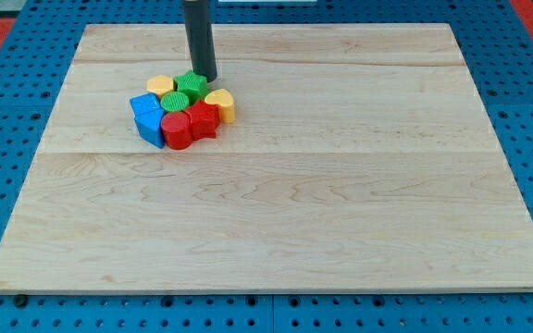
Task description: Arrange the group of blocks to the centre of the board
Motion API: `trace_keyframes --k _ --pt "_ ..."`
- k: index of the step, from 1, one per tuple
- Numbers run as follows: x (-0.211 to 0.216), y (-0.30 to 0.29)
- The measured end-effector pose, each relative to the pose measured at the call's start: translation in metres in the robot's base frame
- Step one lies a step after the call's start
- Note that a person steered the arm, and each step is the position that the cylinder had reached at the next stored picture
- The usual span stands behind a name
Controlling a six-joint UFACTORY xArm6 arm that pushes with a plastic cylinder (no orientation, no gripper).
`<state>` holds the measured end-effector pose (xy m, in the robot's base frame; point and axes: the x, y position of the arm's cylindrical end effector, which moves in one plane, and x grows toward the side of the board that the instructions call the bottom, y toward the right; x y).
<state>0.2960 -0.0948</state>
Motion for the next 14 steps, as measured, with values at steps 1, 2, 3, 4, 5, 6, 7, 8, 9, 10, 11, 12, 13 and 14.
trace_keyframes --k 1,2,3,4,5,6,7,8,9,10,11,12,13,14 --pt "-0.023 -0.028" --pt "0.012 -0.101" --pt "0.072 -0.162" --pt "0.109 -0.128" --pt "0.106 -0.075" --pt "0.101 -0.025" --pt "0.102 -0.009" --pt "0.105 -0.059" --pt "0.103 -0.079" --pt "0.067 -0.084" --pt "0.043 -0.087" --pt "0.031 -0.098" --pt "0.02 -0.096" --pt "0.019 -0.078"
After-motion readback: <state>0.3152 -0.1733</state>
